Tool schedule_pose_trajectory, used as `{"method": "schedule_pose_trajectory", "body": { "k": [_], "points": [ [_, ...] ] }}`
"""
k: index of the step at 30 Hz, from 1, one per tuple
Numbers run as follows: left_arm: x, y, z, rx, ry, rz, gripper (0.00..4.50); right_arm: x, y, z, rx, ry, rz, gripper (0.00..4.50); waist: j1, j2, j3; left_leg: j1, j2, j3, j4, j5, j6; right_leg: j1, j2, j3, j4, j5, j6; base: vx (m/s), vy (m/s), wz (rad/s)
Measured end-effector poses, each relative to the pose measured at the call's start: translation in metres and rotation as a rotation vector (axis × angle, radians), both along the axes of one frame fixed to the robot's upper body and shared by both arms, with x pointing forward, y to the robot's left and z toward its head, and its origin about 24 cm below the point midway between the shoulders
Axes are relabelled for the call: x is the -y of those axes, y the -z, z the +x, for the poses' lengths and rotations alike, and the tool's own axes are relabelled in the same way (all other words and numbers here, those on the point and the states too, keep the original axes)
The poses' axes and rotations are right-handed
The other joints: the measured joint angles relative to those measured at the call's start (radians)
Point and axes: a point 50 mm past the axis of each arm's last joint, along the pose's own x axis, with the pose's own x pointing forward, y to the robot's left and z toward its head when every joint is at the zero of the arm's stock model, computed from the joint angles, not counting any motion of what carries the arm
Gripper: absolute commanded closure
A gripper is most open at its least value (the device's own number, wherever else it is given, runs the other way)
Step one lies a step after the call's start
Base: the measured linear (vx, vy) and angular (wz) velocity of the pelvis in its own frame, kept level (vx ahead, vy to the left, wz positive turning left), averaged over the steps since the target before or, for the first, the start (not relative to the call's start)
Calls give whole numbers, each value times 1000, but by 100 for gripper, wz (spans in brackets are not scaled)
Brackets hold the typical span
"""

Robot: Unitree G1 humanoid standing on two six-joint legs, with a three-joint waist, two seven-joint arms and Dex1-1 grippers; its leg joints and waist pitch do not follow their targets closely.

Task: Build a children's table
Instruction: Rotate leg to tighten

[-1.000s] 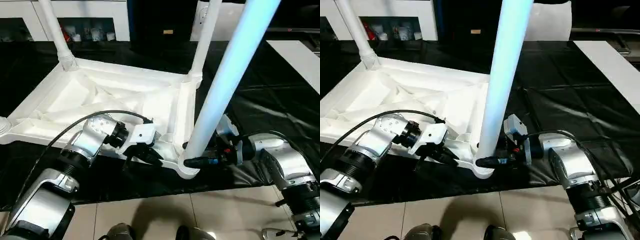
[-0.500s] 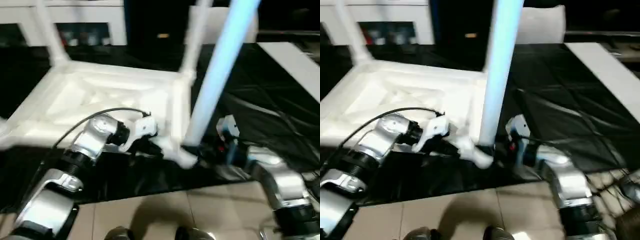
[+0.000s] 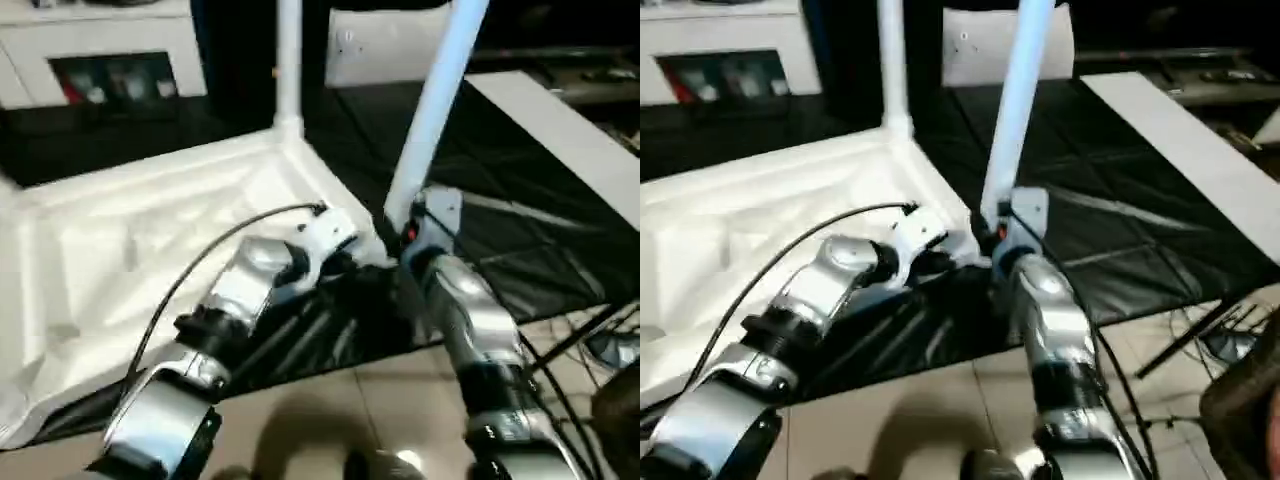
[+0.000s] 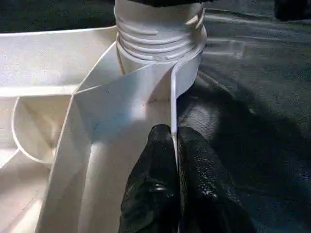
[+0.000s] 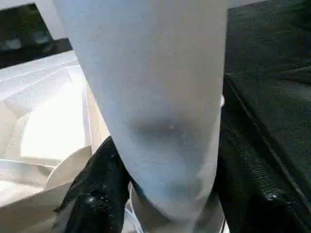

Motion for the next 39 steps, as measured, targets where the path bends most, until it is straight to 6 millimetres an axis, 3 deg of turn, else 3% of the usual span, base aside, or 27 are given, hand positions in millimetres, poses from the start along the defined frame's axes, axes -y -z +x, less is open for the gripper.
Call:
{"method": "schedule_pose_trajectory", "body": {
  "k": [2, 3, 7, 8, 14, 19, 25, 27, 37, 39],
  "points": [
    [-3, 0, 1, 7, -10, 5, 450, -4, -1, -1, 9, -8, 27, 162, -1, 0, 0, 0, 4, 3, 0, 0, 0, -1, 0, -2, 0, -1, 5, 0, 0, 0],
    [-4, -1, 1, 11, -12, 6, 450, -4, 0, -1, 15, -13, 34, 135, -1, 0, 0, -1, 8, 6, -1, 0, -1, -2, 0, -6, -1, -2, 8, 0, 0, 0],
    [-9, -2, 2, 32, -3, 13, 450, -3, 2, -7, 44, -54, 45, 120, -2, 0, 0, -2, 14, 10, -5, 3, -5, -3, 1, -10, -2, -5, 12, 0, 0, 0],
    [-12, -3, 2, 39, 5, 19, 450, -1, 3, -9, 57, -72, 40, 91, -2, 0, 0, -2, 15, 12, -7, 3, -5, -4, 1, -10, -2, -5, 12, 0, 0, 0],
    [-29, -6, 1, 85, 68, 38, 450, 11, 11, -29, 75, -202, 52, 53, 0, 0, 0, -2, 19, 19, -16, 4, -5, -10, 2, -10, 0, -4, 12, 0, 0, 0],
    [-60, -8, -6, 115, 192, 60, 450, 32, 7, -49, 107, -335, 31, 4, 14, 3, -2, -4, 24, 20, -22, 7, -1, -15, 6, -10, 1, -2, 8, 0, 0, 0],
    [-75, -6, -19, 61, 358, 48, 450, 49, -1, -58, 118, -527, -67, 4, 29, 2, -3, -4, 25, 24, -22, 7, -1, -17, 7, -8, 1, -2, 7, 0, 0, 0],
    [-78, -6, -24, 39, 431, 51, 450, 53, -3, -61, 124, -606, -103, 4, 47, 1, -3, -3, 26, 24, -21, 7, -1, -16, 7, -8, 1, -2, 6, 0, 0, 0],
    [-74, -4, -33, -24, 650, 77, 450, 43, -3, -67, 83, -1002, -187, 4, 76, -2, -5, -2, 31, 34, -19, 9, -5, -13, 5, -8, 1, -1, 5, 0, 0, 0],
    [-72, -5, -33, -39, 689, 85, 450, 43, -2, -67, 68, -1078, -190, 21, 83, -3, -5, -2, 33, 38, -19, 9, -4, -13, 5, -9, 1, -1, 5, 0, 0, 0]
  ]
}}
